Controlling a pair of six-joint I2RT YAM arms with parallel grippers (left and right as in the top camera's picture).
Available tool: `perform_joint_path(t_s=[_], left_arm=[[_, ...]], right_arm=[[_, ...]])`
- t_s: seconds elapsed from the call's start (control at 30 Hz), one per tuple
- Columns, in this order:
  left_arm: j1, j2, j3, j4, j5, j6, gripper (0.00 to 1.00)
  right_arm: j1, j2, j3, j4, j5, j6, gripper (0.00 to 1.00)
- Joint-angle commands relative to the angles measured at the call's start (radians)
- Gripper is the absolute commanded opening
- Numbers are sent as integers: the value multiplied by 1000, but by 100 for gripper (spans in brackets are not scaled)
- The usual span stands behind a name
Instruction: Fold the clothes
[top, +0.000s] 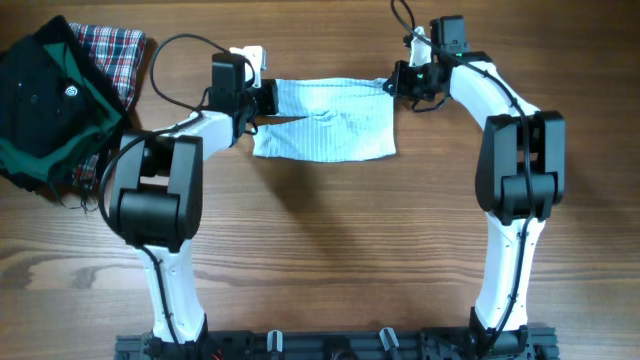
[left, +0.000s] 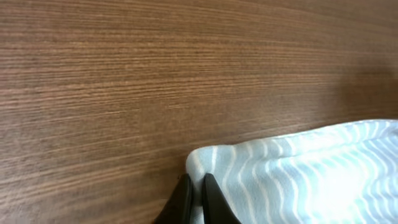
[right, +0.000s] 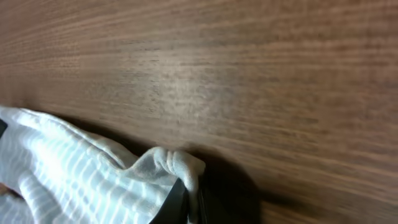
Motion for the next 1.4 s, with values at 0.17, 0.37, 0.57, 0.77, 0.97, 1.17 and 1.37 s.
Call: perform_joint_path(t_s=[0.17,0.37,0.57,0.77,0.97,1.17,1.37], left_arm=[[8,-121,-10,-90,-17,-2,4],[8,-127,-10,-141,-17,-2,4],[8,-127,-10,-124,-17,2,4],[8,-144,-10,-122,-17,4,4],[8,-182,-10,-133,-17,25,4],[8,-185,-10,-138,-44,28,4],[8,-185,-10,-138,-83,28,4]], right_arm=[[0,-87,7,-93,-39,-69,4],[0,-113,7,-143,-39,-96,4],[2,-116,7,-140,-39,-198,4],[3,-119,7,-137,-39,-225,4],[3,-123,7,-130,-43,-225,4],[2,-123,7,-122,-21,-183,4],[1,-123,7,-102,10,-146,4]])
